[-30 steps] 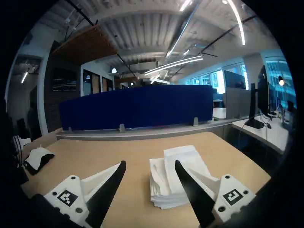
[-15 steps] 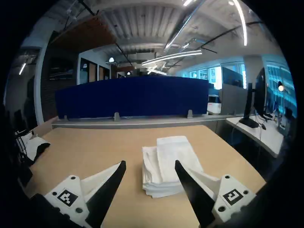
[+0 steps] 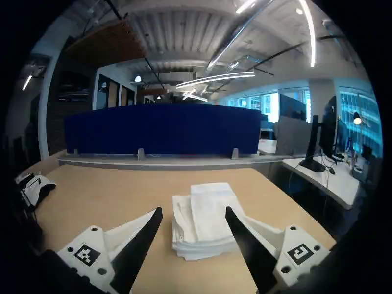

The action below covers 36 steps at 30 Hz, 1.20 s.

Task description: Fold towel

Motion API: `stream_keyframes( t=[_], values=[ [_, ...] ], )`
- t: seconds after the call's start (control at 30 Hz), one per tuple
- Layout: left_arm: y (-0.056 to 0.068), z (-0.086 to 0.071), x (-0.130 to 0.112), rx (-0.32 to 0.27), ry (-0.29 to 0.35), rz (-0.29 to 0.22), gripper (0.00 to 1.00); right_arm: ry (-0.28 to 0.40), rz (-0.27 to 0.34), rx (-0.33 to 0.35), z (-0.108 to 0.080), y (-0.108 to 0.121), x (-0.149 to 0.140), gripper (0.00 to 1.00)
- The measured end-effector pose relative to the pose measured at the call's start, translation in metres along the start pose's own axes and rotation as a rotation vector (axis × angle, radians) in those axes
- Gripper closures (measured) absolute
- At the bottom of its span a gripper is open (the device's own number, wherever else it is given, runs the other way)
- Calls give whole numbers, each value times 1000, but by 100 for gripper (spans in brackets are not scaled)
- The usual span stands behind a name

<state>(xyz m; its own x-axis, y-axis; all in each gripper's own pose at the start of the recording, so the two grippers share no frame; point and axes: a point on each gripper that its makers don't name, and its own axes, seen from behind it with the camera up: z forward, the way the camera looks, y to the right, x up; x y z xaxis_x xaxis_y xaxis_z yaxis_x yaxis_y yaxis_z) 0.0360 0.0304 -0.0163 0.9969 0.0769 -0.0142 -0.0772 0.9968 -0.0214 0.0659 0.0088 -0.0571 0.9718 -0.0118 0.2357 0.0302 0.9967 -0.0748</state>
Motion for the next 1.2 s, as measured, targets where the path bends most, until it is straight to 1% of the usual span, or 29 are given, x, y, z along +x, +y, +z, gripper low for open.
stream_keyframes(
  t=[0.17, 0.27, 0.4, 0.47, 0.57, 0.7, 0.77, 0.93, 1.2],
  values=[
    [-5, 5, -15, -2, -3, -5, 5, -3, -29, 6, 3, -6, -6, 0],
    [-11, 8, -18, 7, 1, -11, 5, -6, -42, 10, 5, -10, -9, 0],
    [-16, 10, -25, 9, 1, -44, 5, -11, -59, 14, 8, -14, -10, 0],
    [-18, 10, -29, 9, -3, -53, 5, -11, -68, 15, 9, -15, -8, 0],
    [-24, 10, -33, 22, -6, -52, 5, -9, -77, 13, 10, -15, -6, 0],
    [-29, 10, -37, 29, -12, -72, 5, -7, -83, 12, 11, -14, -2, 0],
    [-30, 11, -39, 32, -12, -86, 5, -6, -84, 11, 12, -14, -1, 0],
    [-26, 12, -38, 25, -13, -80, 5, -4, -83, 14, 15, -15, -1, 0],
    [-26, 12, -39, 24, -13, -80, 5, 18, -70, 23, 17, -10, 3, 0]
  ],
)
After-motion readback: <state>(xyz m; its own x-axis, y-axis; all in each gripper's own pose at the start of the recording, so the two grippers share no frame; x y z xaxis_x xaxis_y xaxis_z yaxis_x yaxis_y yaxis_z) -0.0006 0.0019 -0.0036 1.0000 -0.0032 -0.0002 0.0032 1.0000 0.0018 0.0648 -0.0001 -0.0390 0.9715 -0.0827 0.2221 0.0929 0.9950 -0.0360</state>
